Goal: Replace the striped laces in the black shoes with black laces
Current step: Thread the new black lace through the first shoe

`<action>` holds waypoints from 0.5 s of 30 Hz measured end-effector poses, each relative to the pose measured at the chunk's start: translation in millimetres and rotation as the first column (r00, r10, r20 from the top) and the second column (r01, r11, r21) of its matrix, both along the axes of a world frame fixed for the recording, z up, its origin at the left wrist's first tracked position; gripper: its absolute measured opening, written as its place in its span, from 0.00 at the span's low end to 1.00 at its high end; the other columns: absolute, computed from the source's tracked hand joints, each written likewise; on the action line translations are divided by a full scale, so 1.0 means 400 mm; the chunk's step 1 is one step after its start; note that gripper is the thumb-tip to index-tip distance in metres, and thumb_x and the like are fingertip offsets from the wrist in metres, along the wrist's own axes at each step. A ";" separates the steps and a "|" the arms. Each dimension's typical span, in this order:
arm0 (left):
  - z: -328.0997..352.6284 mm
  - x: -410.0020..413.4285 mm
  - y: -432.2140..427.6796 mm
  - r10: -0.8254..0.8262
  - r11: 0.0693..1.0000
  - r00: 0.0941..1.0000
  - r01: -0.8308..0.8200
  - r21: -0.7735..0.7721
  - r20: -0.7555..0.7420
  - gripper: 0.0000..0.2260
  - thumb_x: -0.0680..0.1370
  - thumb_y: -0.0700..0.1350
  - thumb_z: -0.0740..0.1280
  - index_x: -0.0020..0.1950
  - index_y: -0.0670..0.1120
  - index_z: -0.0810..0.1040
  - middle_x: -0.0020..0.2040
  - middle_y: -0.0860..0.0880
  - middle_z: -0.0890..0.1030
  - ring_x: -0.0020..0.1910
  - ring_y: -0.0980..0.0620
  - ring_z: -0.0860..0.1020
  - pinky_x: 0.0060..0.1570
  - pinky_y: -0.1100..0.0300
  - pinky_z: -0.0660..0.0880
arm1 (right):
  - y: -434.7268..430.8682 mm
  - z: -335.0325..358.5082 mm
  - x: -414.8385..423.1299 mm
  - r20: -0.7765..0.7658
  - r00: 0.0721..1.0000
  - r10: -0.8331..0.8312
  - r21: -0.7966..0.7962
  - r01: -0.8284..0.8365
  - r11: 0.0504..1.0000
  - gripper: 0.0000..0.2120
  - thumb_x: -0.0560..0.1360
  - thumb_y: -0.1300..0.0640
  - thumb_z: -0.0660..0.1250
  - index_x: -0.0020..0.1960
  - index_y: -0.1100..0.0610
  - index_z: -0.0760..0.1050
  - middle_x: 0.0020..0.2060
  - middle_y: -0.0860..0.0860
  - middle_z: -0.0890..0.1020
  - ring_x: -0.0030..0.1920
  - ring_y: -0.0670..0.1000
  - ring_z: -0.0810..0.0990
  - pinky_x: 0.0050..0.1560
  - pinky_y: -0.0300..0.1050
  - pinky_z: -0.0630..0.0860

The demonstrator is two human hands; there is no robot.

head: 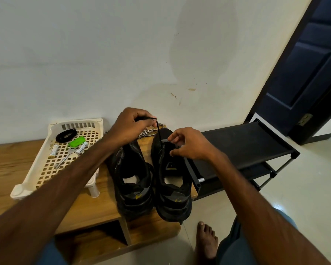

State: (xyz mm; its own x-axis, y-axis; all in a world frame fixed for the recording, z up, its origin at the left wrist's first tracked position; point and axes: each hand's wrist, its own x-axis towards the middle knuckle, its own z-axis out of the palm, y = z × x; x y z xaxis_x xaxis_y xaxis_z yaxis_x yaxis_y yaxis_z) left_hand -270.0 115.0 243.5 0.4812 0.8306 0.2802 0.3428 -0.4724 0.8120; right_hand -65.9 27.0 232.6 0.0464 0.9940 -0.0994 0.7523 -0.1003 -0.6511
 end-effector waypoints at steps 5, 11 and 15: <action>0.007 0.002 -0.013 -0.082 0.970 0.994 0.097 -0.221 0.076 0.10 0.81 0.45 0.68 0.47 0.41 0.86 0.49 0.51 0.87 0.50 0.63 0.82 0.52 0.62 0.73 | 0.010 -0.010 0.000 0.005 1.000 -0.005 -0.025 0.005 1.000 0.19 0.73 0.62 0.78 0.63 0.54 0.80 0.53 0.49 0.81 0.49 0.44 0.80 0.41 0.31 0.76; 0.032 -0.019 -0.025 -0.403 0.836 0.915 0.366 -0.408 -0.005 0.22 0.85 0.48 0.59 0.40 0.42 0.87 0.50 0.41 0.87 0.54 0.47 0.85 0.60 0.54 0.78 | 0.016 -0.014 0.005 -0.010 1.000 -0.009 -0.040 0.008 0.999 0.18 0.73 0.63 0.77 0.61 0.54 0.80 0.48 0.46 0.81 0.44 0.41 0.80 0.34 0.27 0.73; 0.012 -0.014 -0.035 -0.243 0.968 0.939 0.216 -0.131 -0.245 0.31 0.85 0.56 0.58 0.30 0.41 0.82 0.31 0.44 0.85 0.28 0.52 0.84 0.37 0.70 0.76 | 0.019 -0.016 0.004 -0.017 1.000 -0.014 -0.047 0.013 0.999 0.18 0.74 0.64 0.76 0.62 0.55 0.80 0.50 0.47 0.81 0.45 0.42 0.79 0.38 0.30 0.75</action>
State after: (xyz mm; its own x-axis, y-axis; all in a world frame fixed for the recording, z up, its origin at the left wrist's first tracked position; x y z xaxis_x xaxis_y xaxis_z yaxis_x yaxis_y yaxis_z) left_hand -275.7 101.2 248.1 0.7064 0.7065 0.0429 0.4375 -0.4836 0.7581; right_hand -64.4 34.5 226.0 0.0575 0.9875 -0.1470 0.7397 -0.1411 -0.6580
